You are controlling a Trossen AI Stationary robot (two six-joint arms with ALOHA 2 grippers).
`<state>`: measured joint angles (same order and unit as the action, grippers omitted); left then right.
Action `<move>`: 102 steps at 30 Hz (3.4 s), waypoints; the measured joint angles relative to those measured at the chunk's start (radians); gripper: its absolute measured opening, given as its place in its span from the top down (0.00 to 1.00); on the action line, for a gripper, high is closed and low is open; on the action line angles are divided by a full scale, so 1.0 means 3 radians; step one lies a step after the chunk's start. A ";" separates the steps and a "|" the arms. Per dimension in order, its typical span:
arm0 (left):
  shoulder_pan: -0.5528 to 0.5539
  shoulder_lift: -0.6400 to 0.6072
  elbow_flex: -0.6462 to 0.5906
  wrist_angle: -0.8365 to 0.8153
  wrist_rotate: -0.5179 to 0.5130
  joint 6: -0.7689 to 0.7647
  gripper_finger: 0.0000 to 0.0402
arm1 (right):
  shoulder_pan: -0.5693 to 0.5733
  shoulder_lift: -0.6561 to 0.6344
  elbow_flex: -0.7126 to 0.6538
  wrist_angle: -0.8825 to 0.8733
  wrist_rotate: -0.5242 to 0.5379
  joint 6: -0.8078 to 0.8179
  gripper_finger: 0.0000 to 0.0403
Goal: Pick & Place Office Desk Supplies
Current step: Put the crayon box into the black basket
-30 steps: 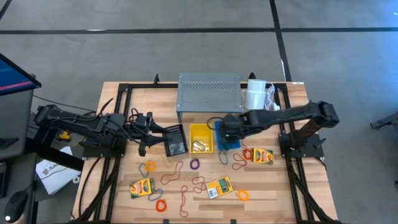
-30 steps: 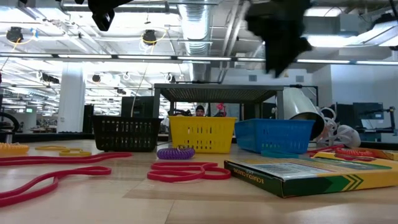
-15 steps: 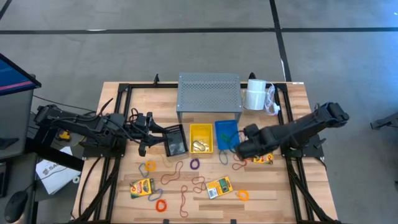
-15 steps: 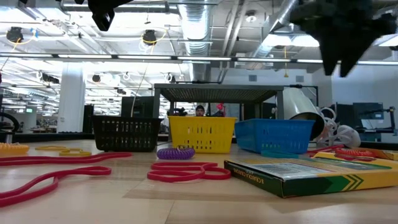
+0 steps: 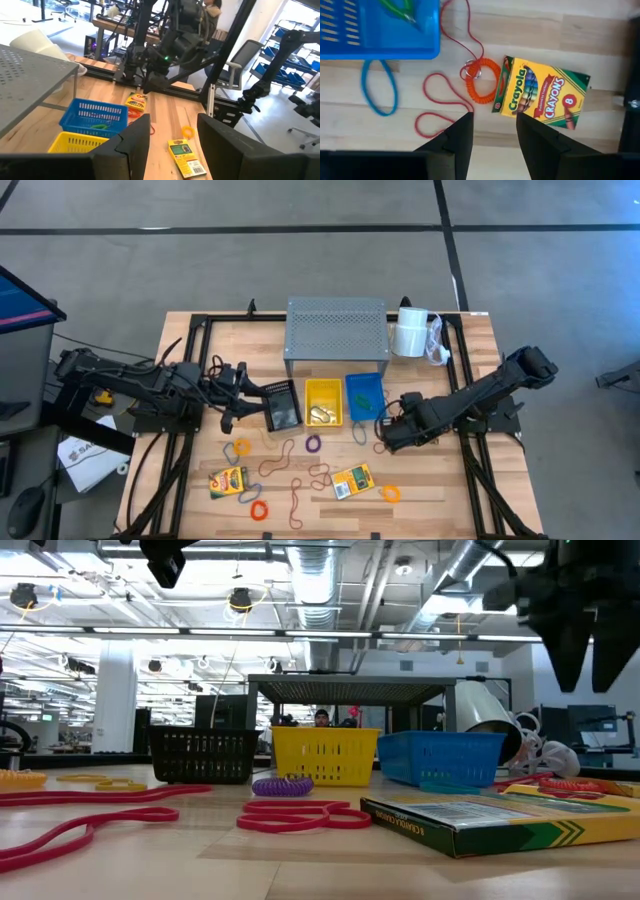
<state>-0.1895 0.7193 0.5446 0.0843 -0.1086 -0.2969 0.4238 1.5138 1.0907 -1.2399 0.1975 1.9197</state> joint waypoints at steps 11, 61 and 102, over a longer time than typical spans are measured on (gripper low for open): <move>0.0000 -0.0030 0.0005 -0.0071 0.0043 0.0001 0.60 | -0.0007 0.0289 -0.0120 0.0147 -0.0118 0.0176 0.50; 0.0000 -0.0200 0.0000 -0.0068 0.0190 -0.0024 0.60 | -0.0371 0.0346 -0.0812 0.1013 -0.0228 -0.0388 0.59; 0.0000 -0.0258 -0.0001 -0.0057 0.0164 0.0001 0.60 | -0.0300 0.0240 -0.0855 0.1104 -0.0283 -0.0589 1.00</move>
<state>-0.1894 0.6418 0.5442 0.0671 -0.0593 -0.2966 0.3339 1.5858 0.8341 -0.9086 0.1127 1.7430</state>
